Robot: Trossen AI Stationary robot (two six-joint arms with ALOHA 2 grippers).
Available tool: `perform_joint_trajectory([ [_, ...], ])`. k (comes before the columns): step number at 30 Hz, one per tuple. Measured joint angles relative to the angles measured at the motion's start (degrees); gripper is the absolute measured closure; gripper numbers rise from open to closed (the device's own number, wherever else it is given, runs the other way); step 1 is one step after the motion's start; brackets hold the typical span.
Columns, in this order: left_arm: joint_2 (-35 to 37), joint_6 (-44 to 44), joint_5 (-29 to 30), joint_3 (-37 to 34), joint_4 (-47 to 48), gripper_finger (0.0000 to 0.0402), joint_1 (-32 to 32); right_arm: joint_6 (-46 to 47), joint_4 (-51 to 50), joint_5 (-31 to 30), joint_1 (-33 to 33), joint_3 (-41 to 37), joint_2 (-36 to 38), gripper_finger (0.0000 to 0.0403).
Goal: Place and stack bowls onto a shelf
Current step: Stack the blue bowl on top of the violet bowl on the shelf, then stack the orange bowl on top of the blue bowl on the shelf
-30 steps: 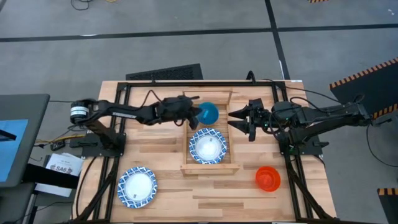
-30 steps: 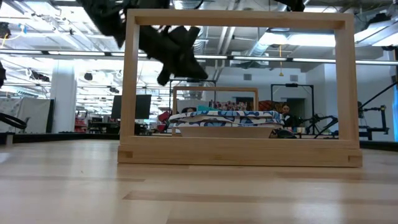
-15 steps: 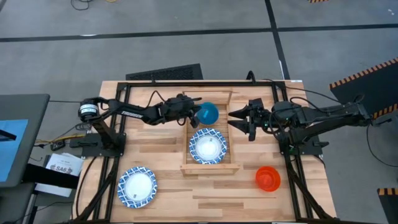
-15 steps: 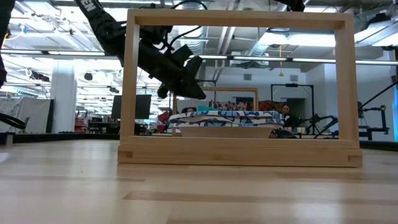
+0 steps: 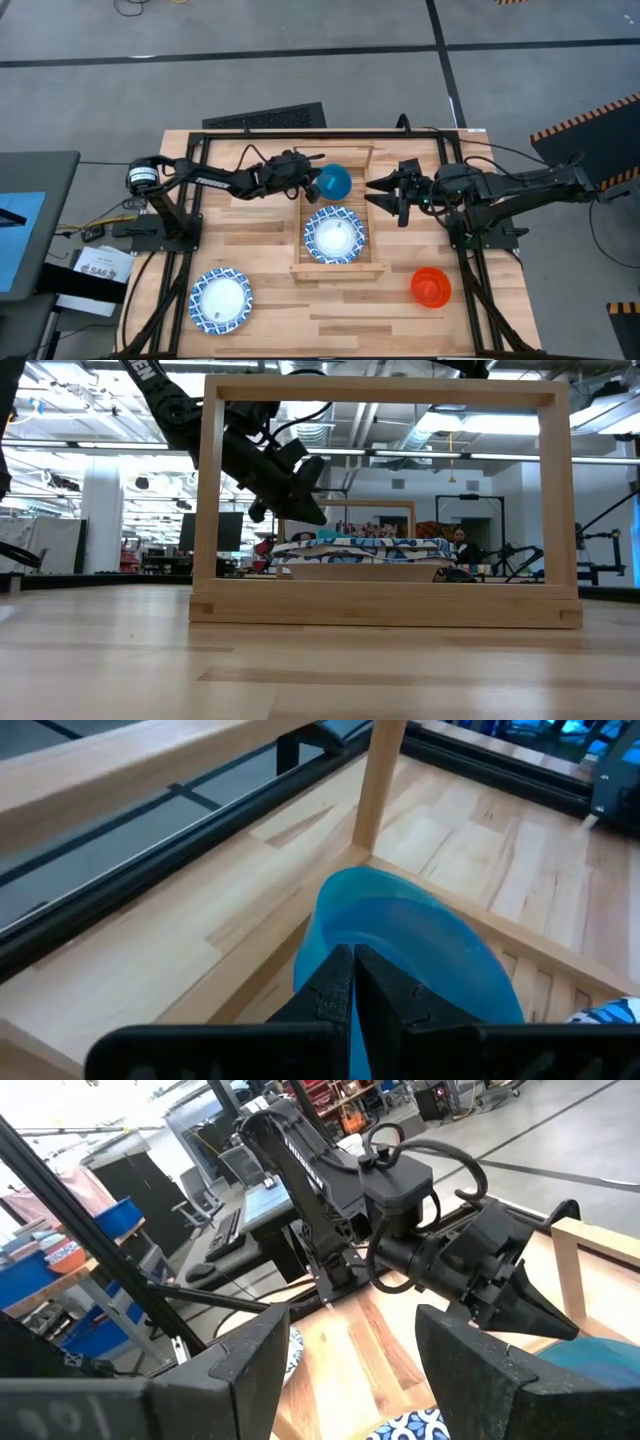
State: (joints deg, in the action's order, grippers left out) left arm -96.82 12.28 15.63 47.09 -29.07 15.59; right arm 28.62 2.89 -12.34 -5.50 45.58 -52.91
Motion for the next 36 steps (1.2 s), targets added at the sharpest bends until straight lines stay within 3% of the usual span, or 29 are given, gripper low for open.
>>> perform_joint_trajectory([
  [19,0.0,1.48,0.6,0.0,4.19,0.0401,0.31,-0.15,0.09,-0.02,0.0,0.0,-0.02,0.0159],
  [22,1.3,2.89,-2.32,-0.04,3.86,0.0401,0.33,-0.15,0.1,-0.02,0.0,0.0,-0.02,0.0159],
  [31,16.85,2.21,-18.56,-0.04,6.25,0.0401,0.5,-0.2,0.05,-0.02,0.13,0.0,-0.02,0.0159],
  [36,27.38,3.84,-19.35,-0.02,14.19,0.0401,-2.25,-0.33,-0.11,-0.02,0.84,0.0,-0.02,0.0159],
])
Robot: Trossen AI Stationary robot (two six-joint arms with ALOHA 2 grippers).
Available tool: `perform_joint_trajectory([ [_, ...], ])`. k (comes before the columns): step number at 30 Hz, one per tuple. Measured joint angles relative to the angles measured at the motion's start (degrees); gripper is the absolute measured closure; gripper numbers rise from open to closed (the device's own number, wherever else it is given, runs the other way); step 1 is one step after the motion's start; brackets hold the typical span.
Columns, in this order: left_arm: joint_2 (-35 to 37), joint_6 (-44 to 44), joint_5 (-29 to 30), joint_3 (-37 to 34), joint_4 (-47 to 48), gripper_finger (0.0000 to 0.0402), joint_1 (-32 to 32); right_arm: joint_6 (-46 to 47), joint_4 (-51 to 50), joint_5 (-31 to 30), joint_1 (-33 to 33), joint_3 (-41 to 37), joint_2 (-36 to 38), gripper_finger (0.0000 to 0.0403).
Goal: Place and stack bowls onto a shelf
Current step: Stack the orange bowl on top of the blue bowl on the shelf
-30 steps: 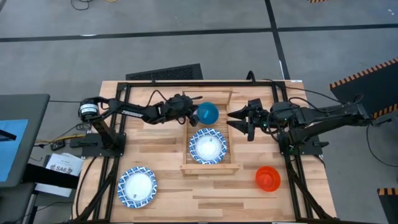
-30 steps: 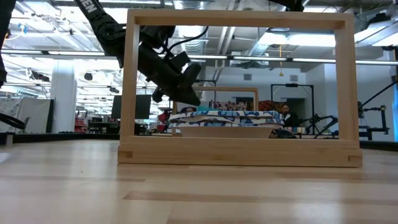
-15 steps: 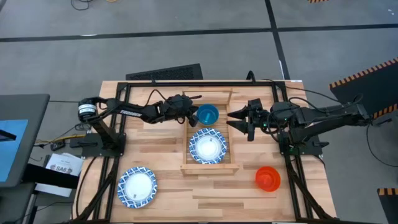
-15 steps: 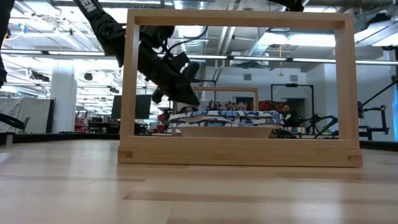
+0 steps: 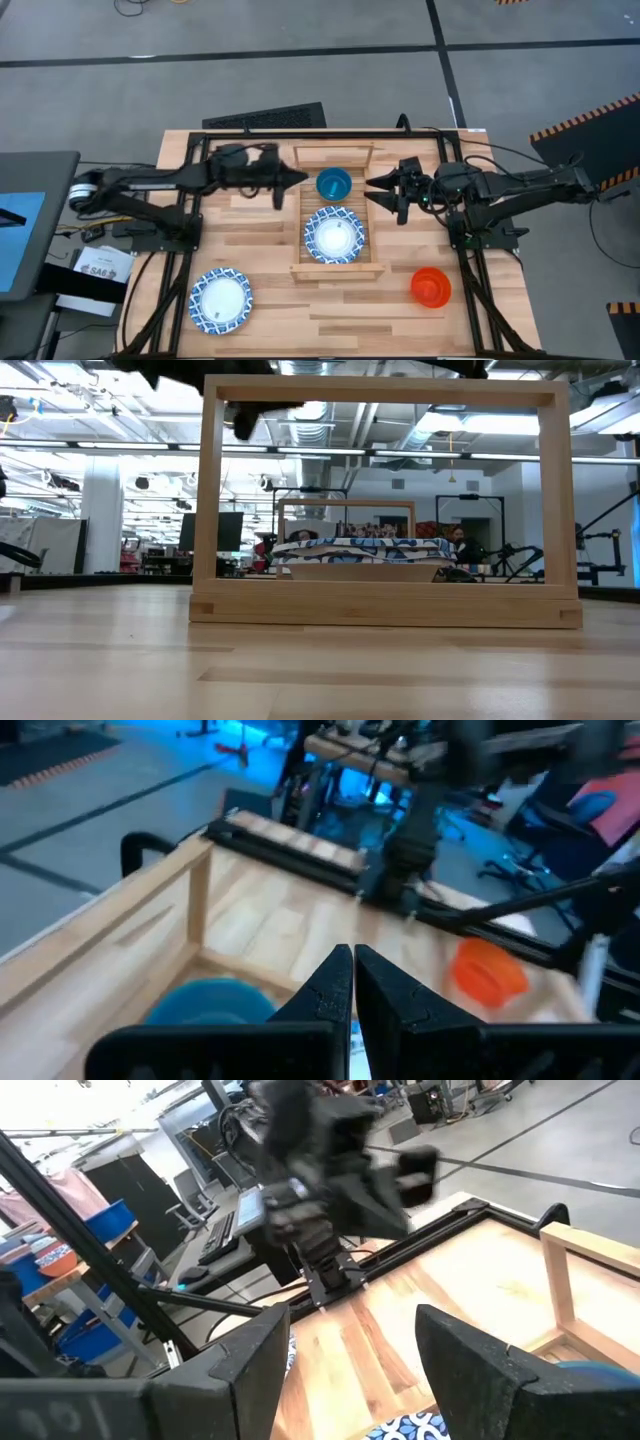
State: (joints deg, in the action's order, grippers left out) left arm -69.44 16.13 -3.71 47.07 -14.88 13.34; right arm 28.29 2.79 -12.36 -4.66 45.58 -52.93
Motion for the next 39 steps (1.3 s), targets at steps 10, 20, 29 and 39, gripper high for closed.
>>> perform_joint_trajectory([
  [10,9.15,-1.97,8.41,-0.48,6.5,0.0401,-14.82,0.13,0.13,0.02,0.69,0.0,0.0,0.0159],
  [20,9.08,-1.93,12.97,-0.48,6.05,0.0401,-19.15,-0.09,0.09,0.15,0.69,0.0,0.0,0.0159],
  [29,9.08,-2.13,13.65,-0.48,6.91,0.0401,-19.15,-0.28,0.11,0.2,0.69,0.0,0.0,0.0159],
  [39,9.06,-1.92,13.63,-0.5,8.8,0.0401,-19.15,9.66,-7.73,7.48,0.55,0.13,2.34,0.0159],
])
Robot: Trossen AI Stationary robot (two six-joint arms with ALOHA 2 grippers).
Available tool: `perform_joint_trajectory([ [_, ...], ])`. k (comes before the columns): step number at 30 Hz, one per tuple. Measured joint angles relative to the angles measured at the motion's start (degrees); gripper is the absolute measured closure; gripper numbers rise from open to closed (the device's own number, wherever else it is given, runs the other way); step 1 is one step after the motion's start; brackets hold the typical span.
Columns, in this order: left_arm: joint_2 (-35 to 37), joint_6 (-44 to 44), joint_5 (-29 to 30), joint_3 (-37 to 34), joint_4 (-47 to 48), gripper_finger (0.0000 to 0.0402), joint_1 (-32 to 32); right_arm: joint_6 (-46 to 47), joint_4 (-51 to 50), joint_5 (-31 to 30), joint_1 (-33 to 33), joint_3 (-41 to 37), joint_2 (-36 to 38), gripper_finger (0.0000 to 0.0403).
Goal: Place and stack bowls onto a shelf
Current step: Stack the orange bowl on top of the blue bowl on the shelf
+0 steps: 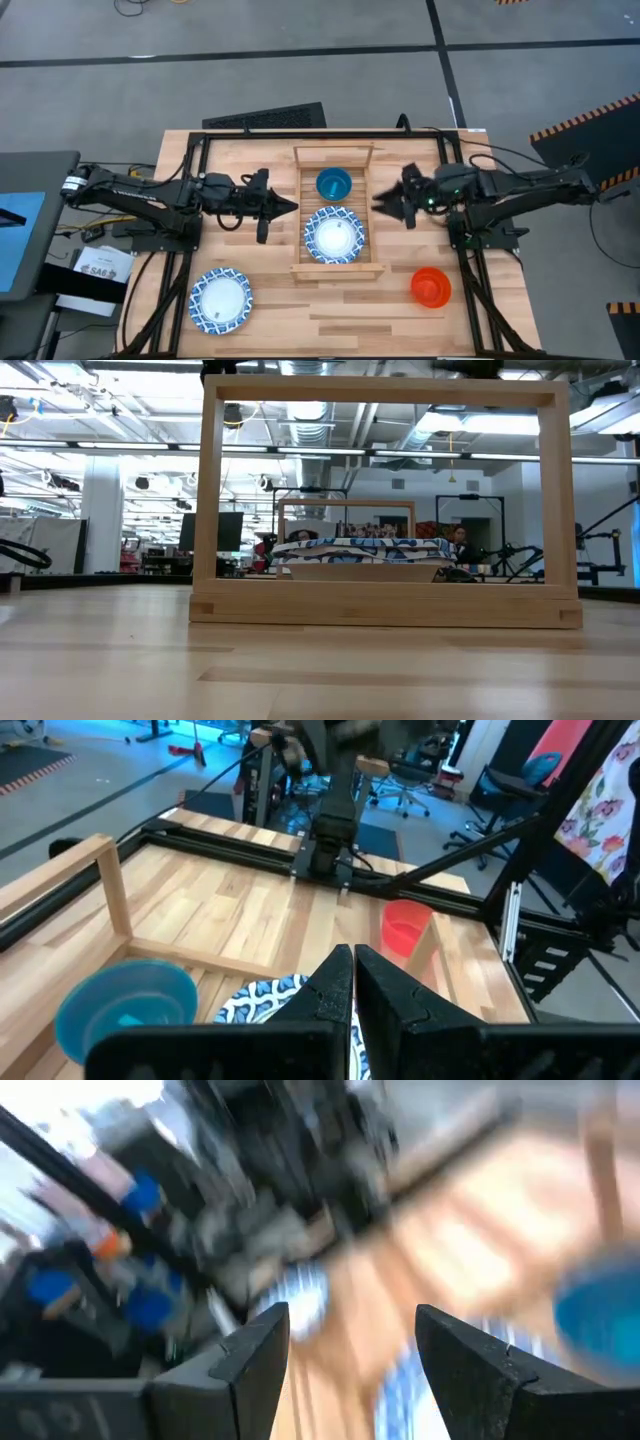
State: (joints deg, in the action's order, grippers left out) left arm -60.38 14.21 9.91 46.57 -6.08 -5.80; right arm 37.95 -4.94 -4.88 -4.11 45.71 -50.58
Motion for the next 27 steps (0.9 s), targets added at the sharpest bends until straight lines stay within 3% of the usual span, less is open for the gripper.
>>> perform_joint_trajectory([
  [4,0.0,-0.03,0.01,0.0,0.22,0.0401,0.0,9.52,-18.9,5.71,-2.28,0.0,0.35,0.0159],
  [9,0.0,-0.24,1.03,0.0,0.25,0.0401,0.0,19.74,-41.15,9.68,-9.57,-0.89,-3.3,0.0159],
  [15,0.0,-0.23,1.48,0.0,0.93,0.0401,0.0,29.48,-44.56,15.79,-21.44,-6.74,-6.9,0.0159],
  [21,0.0,-0.27,1.71,0.0,1.15,0.0401,0.02,37.11,-47.4,12.66,-28.77,-7.34,-8.68,0.0159],
  [27,0.0,-0.32,3.63,0.0,1.26,0.0401,0.04,38.6,-47.42,12.63,-32.52,-7.39,-12.55,0.0159],
])
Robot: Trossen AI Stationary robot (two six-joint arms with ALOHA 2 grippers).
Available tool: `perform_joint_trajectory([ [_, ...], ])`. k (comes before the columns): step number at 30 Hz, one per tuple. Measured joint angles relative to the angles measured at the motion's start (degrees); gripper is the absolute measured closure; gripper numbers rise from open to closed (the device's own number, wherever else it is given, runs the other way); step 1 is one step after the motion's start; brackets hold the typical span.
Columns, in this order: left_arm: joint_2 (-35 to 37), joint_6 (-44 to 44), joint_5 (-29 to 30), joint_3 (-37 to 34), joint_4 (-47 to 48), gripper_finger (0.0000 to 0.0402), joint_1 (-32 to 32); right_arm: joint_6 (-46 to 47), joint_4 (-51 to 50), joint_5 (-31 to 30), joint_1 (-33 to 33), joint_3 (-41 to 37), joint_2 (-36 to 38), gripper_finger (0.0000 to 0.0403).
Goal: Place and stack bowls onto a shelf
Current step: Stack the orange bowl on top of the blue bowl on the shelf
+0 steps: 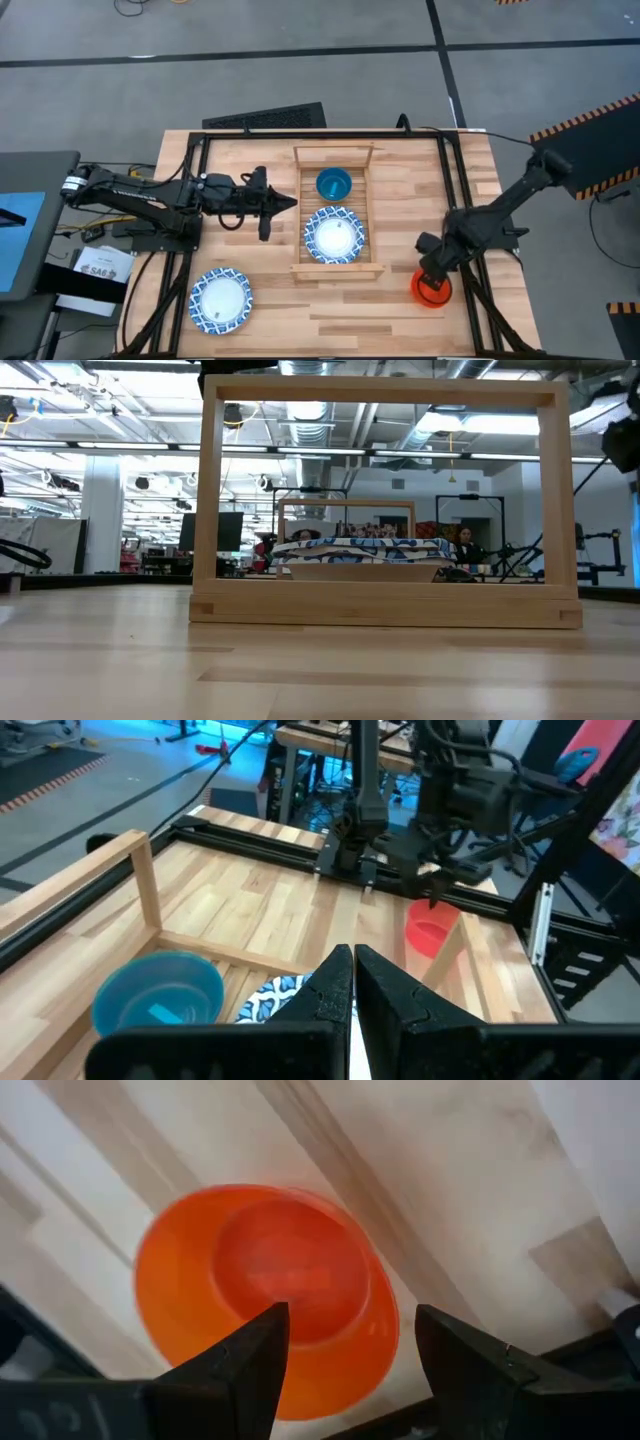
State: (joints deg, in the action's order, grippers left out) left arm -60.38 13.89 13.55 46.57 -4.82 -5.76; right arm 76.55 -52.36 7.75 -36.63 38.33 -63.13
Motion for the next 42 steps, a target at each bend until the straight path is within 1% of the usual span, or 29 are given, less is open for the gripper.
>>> perform_joint_trajectory([
  [11,0.0,-0.01,0.84,0.0,0.65,0.0401,0.0,0.09,0.78,-0.01,-0.08,-0.02,-12.08,0.0159],
  [14,0.0,0.0,0.84,0.0,0.66,0.0401,0.02,-0.04,1.1,0.0,-0.04,-0.02,-13.61,0.0171],
  [16,0.0,0.0,0.84,0.0,0.66,0.0401,0.02,-0.41,1.36,0.07,-0.04,-0.02,-14.2,0.0194],
  [18,0.0,0.0,1.3,0.0,0.8,0.0401,0.0,-1.56,1.65,0.12,-0.04,-0.02,-14.48,0.0232],
  [22,0.0,0.0,3.49,0.0,1.4,0.0401,0.0,-3.0,1.96,1.05,0.11,-0.02,-14.5,0.0341],
  [23,0.0,-0.02,3.75,0.0,1.42,0.0401,0.0,-3.36,2.02,1.71,0.33,-0.01,-14.17,0.0368],
  [24,0.0,-0.05,3.77,0.0,1.41,0.0401,0.0,-3.77,2.3,2.39,0.43,0.02,-13.55,0.038],
  [28,0.0,-1.2,3.84,0.0,1.4,0.0401,0.02,-6.65,0.61,5.23,1.08,0.72,-10.1,0.0376],
  [34,0.0,-1.22,3.84,0.0,1.55,0.0401,0.0,-11.46,-7.38,6.01,3.34,6.58,-0.68,0.038],
  [39,0.0,-1.18,3.84,0.0,1.53,0.0401,0.02,-17.2,-7.52,5.45,9.87,13.8,6.62,0.038],
  [40,0.0,-1.02,3.82,0.0,1.47,0.0401,0.02,-18.35,-7.73,4.4,11.63,15.42,7.24,0.038],
  [42,0.0,-0.02,3.8,0.0,0.87,0.0401,0.02,-20.83,-8.12,0.45,15.58,18.46,7.45,0.038],
])
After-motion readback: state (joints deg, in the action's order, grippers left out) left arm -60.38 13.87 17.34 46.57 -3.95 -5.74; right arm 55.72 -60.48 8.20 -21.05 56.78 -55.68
